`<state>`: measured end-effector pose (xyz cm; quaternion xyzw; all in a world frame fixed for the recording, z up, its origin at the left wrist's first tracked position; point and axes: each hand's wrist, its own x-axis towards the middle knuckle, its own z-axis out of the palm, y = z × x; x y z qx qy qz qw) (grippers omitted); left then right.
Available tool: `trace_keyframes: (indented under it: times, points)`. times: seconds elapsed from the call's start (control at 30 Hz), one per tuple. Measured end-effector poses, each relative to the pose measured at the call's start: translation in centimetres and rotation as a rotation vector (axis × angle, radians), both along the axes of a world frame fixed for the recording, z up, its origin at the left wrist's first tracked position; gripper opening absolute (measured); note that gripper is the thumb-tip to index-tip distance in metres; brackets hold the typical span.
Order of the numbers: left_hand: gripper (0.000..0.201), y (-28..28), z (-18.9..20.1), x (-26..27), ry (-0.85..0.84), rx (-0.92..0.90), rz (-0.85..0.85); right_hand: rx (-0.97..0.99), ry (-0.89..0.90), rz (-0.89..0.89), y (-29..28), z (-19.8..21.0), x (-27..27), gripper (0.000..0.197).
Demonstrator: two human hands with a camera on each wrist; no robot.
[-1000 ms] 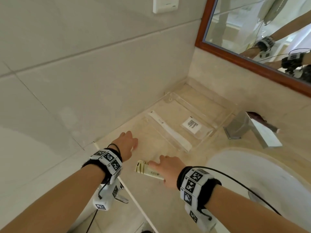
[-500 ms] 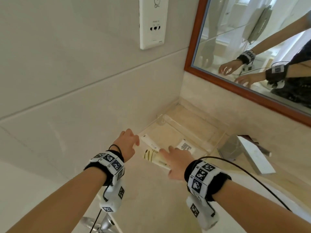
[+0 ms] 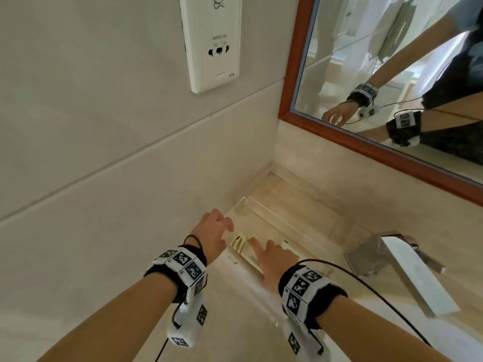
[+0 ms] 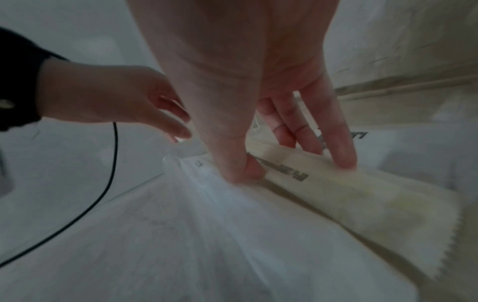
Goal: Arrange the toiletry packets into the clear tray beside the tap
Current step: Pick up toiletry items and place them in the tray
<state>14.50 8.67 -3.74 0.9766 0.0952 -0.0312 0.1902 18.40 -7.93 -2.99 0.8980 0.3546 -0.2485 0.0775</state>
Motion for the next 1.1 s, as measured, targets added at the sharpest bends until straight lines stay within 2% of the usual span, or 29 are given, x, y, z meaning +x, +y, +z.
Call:
trace_keyframes:
  times: [0.13,0.37,0.57,0.83,1.03,1.1]
  points:
    - [0.042,0.1,-0.5,1.0,0.033,-0.002,-0.011,-0.028,0.022,0.058,-0.6,-0.3,0.0,0.070]
    - [0.046,-0.5,-1.5,2.4,0.035,-0.024,-0.030,-0.080,0.037,0.122,-0.8,1.0,0.2,0.050]
    - [0.047,-1.0,-2.4,3.1,0.101,0.029,-0.045,-0.053,0.011,0.173,-1.2,0.5,0.2,0.051]
    - [0.041,-0.6,-2.4,2.9,0.038,0.016,-0.058,0.016,-0.005,0.169,-1.3,0.2,0.6,0.053]
    - [0.039,-0.6,-2.4,2.5,0.043,0.011,-0.114,-0.074,0.027,0.194,-0.5,0.5,0.4,0.055]
    - [0.036,-0.9,-1.8,2.5,0.022,0.003,-0.115,-0.073,0.012,0.188,-0.3,1.3,0.6,0.047]
